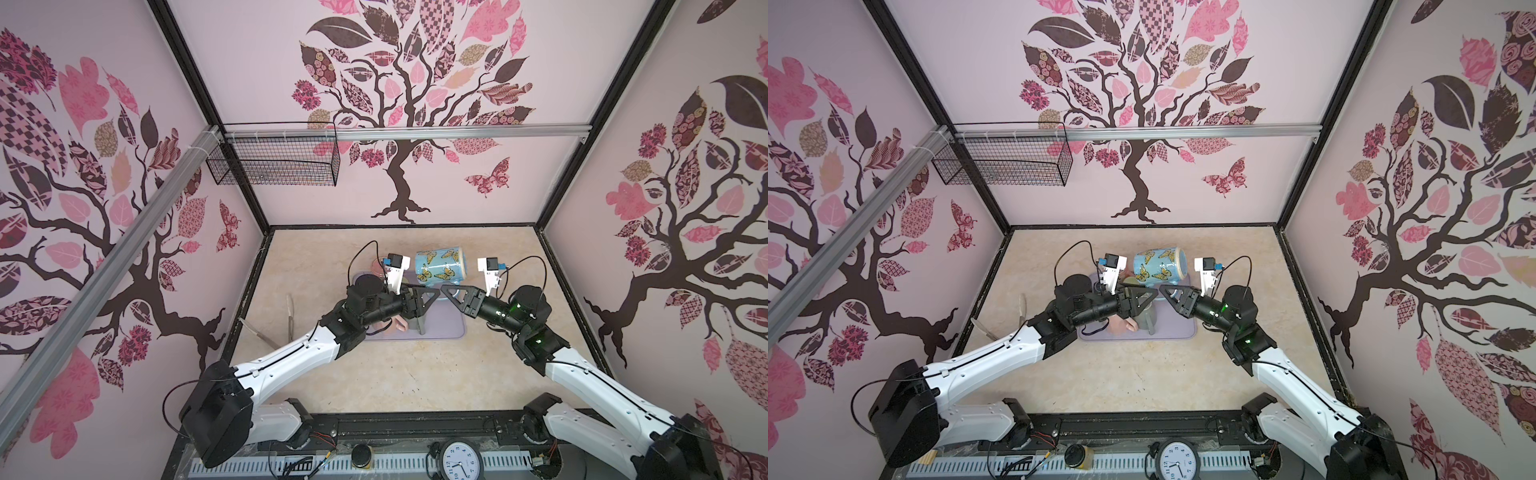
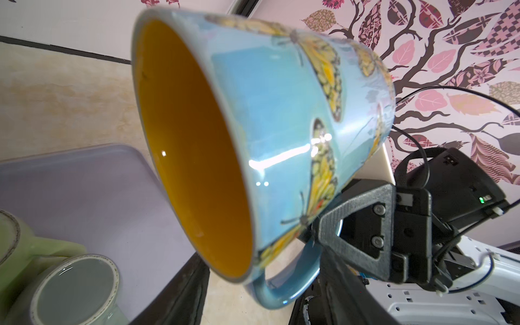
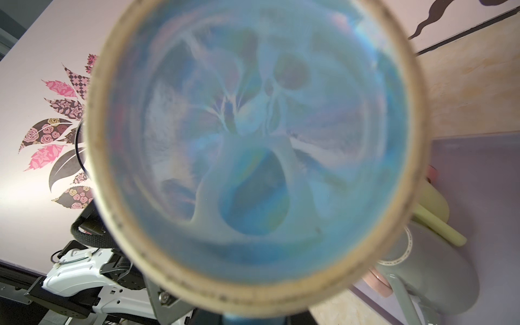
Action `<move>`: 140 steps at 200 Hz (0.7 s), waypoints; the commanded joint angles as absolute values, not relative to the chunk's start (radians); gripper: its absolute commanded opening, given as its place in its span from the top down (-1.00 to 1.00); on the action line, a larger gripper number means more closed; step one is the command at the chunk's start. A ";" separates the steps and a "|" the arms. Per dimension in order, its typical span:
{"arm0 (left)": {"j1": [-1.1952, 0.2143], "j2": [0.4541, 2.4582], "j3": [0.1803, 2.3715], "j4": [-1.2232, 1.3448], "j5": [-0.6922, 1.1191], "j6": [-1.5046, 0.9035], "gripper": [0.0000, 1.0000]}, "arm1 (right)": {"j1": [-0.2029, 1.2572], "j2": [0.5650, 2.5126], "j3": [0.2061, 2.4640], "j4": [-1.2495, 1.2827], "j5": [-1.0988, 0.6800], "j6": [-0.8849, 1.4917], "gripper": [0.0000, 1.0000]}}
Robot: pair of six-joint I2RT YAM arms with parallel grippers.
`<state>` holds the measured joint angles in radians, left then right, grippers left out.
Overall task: Turn the mug right side up
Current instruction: Place the mug at the top-left of the table.
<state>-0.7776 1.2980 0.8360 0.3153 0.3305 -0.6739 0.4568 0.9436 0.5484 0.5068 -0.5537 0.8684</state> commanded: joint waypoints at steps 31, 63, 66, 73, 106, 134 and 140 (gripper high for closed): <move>-0.778 1.311 0.872 0.407 0.357 -0.689 -0.17 | 0.459 0.916 0.565 0.687 -0.577 0.872 1.00; -0.778 1.315 0.864 0.452 0.368 -0.701 -0.13 | 0.465 0.922 0.557 0.718 -0.577 0.879 1.00; -0.778 1.316 0.862 0.456 0.370 -0.703 -0.13 | 0.465 0.922 0.556 0.719 -0.577 0.881 1.00; -0.778 1.317 0.863 0.467 0.377 -0.705 -0.13 | 0.465 0.922 0.553 0.720 -0.575 0.882 1.00; -0.778 1.329 0.855 0.506 0.388 -0.726 -0.11 | 0.467 0.925 0.539 0.743 -0.577 0.889 1.00; -0.778 1.345 0.857 0.537 0.411 -0.742 -0.06 | 0.469 0.930 0.532 0.751 -0.573 0.890 1.00; -0.778 1.350 0.858 0.541 0.415 -0.747 -0.04 | 0.470 0.932 0.532 0.755 -0.574 0.890 1.00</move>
